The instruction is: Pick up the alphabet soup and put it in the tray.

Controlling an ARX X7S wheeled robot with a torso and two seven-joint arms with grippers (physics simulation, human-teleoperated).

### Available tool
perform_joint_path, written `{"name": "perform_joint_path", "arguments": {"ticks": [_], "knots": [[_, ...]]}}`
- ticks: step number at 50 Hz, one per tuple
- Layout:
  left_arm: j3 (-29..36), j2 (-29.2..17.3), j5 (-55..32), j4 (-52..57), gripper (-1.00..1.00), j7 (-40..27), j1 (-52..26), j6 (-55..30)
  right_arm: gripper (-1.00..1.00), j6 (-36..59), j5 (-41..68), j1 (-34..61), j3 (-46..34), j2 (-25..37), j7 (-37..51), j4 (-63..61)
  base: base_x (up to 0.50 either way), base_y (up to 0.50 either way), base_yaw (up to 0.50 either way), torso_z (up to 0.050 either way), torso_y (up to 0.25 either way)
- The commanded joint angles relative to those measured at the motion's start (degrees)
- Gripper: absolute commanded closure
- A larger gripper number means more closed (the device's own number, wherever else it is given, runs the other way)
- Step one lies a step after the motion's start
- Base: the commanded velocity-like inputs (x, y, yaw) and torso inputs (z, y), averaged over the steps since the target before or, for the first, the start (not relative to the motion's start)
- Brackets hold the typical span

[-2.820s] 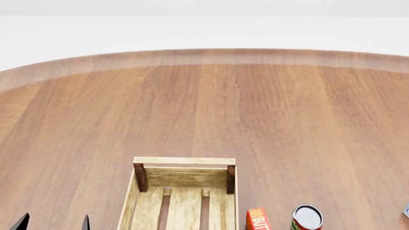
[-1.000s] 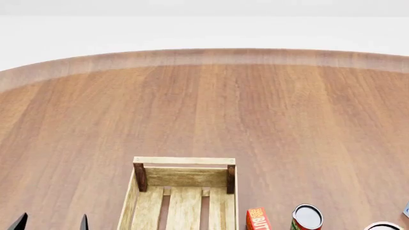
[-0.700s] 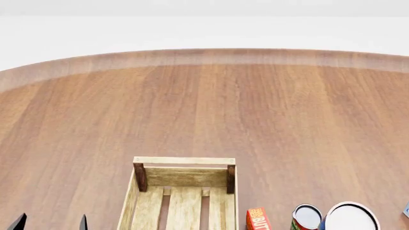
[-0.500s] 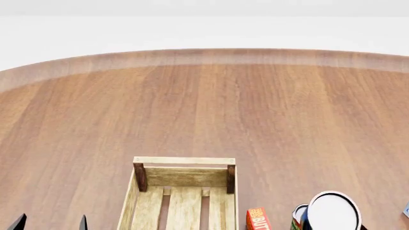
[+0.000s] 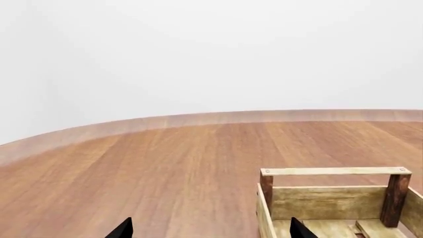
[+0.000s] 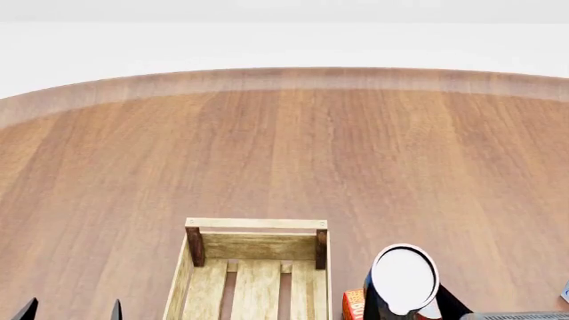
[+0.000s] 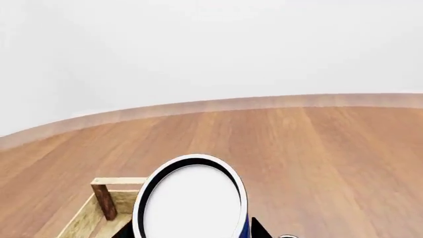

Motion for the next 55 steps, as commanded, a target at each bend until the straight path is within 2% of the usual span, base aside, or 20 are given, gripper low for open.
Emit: {"name": "perform_joint_path", "arguments": {"ticks": [1,31,55], "knots": [[0.3,-0.1,-0.1,0.1,-1.0,-0.2,-0.3,-0.2,1.0,-2.0,-3.0,3.6,-4.3,-1.4,-2.3,3.3,0.0,0.0,0.0,0.0,0.0],[0.8,-0.6,-0.2,0.9,-1.0,-0.9,0.0,-0.4,1.0,-4.9,-6.9,11.8,-13.9,-5.4,-5.9,15.0,0.0,0.0,0.0,0.0,0.001],[1.1,-0.5,-0.6,-0.3,-1.0,-0.9,-0.3,0.4,1.0,-7.3,-8.0,16.2,-17.9,-8.3,-7.8,21.4,0.0,0.0,0.0,0.0,0.001]]}}
